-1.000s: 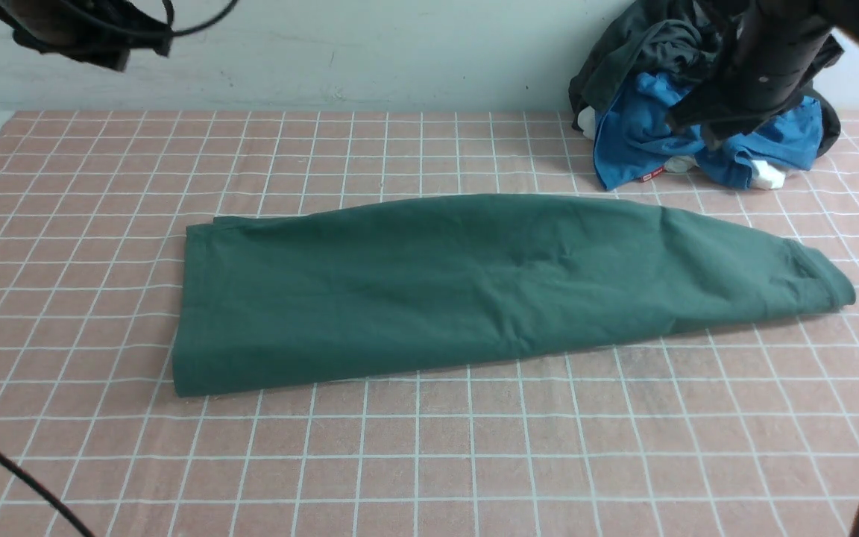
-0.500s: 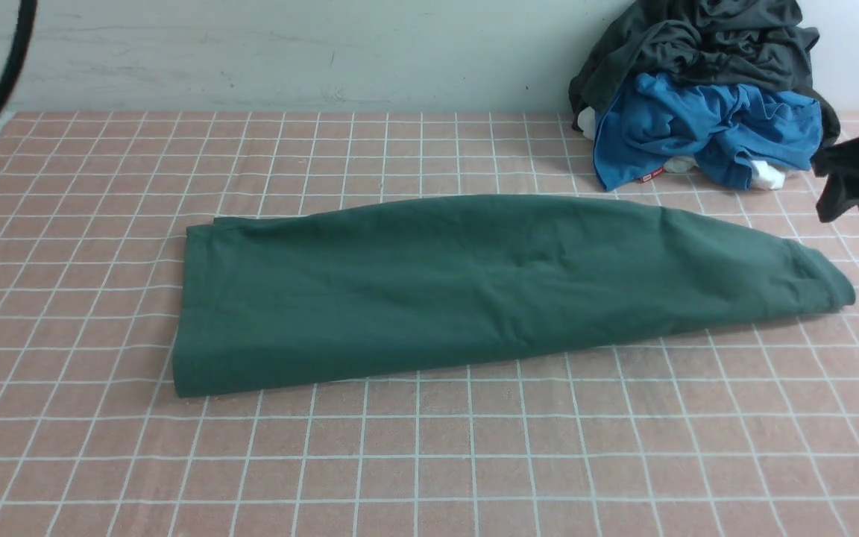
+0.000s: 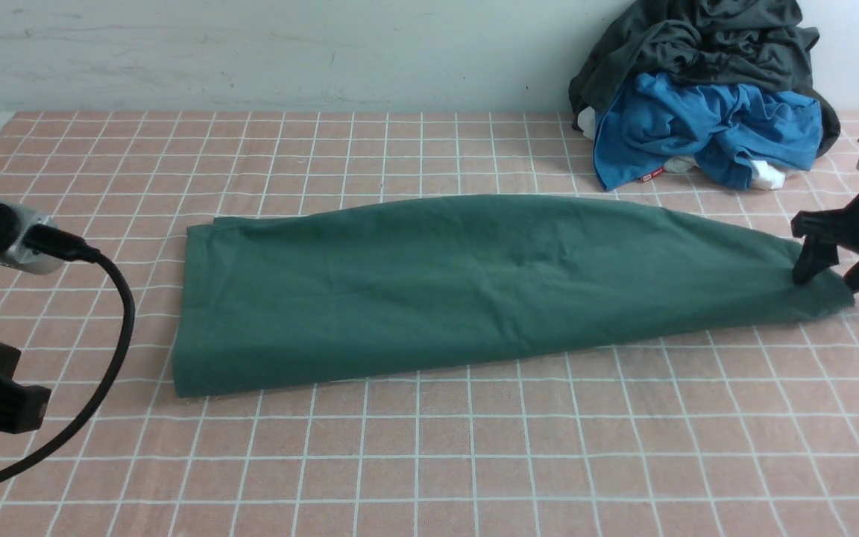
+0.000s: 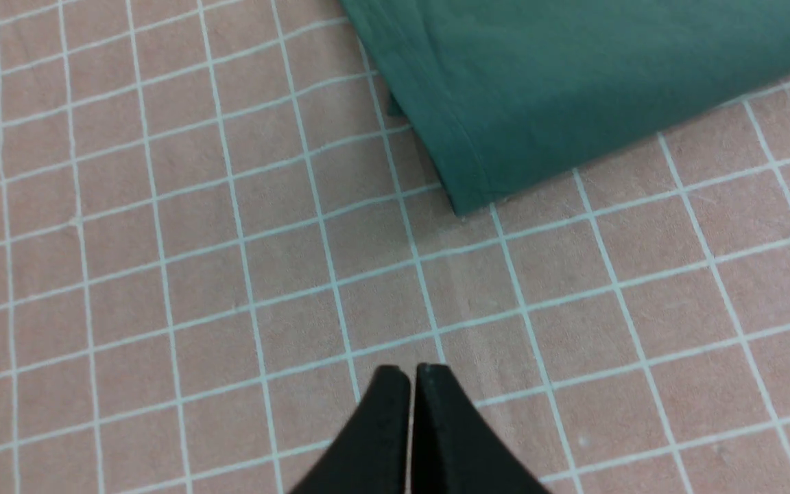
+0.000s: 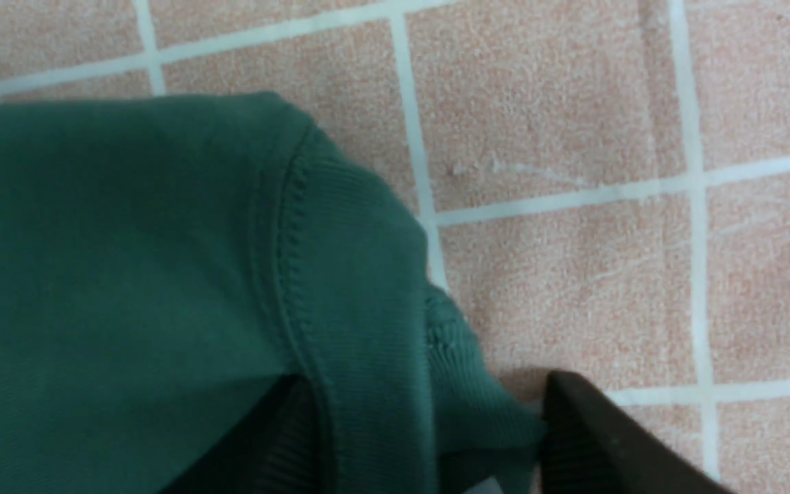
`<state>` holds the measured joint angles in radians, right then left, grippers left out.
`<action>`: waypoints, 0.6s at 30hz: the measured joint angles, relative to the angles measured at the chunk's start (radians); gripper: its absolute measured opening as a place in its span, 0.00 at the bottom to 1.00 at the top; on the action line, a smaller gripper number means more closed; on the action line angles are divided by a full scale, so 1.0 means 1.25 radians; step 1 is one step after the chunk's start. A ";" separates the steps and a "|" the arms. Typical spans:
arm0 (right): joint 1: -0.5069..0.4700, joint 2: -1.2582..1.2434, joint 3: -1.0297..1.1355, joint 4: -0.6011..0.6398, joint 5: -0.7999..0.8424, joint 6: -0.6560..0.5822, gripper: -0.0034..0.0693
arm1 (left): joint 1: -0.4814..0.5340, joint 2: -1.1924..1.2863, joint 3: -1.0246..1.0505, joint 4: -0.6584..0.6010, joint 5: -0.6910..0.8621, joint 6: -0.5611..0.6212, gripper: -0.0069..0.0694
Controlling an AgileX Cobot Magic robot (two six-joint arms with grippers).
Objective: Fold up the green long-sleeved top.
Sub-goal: Use the right arm to clamp the right edge of the fabric, then use the right arm to drag the right edge of the fabric to the left and folds it over the left edge
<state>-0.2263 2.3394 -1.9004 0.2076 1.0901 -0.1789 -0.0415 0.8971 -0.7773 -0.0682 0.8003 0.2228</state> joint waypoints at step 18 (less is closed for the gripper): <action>-0.031 -0.262 0.010 -0.217 0.093 0.043 0.11 | 0.000 0.000 0.000 -0.008 -0.045 -0.020 0.08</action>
<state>-0.2656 2.0113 -1.8883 -0.0636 1.2064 -0.1246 -0.0415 0.8971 -0.7773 -0.0787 0.7444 0.1980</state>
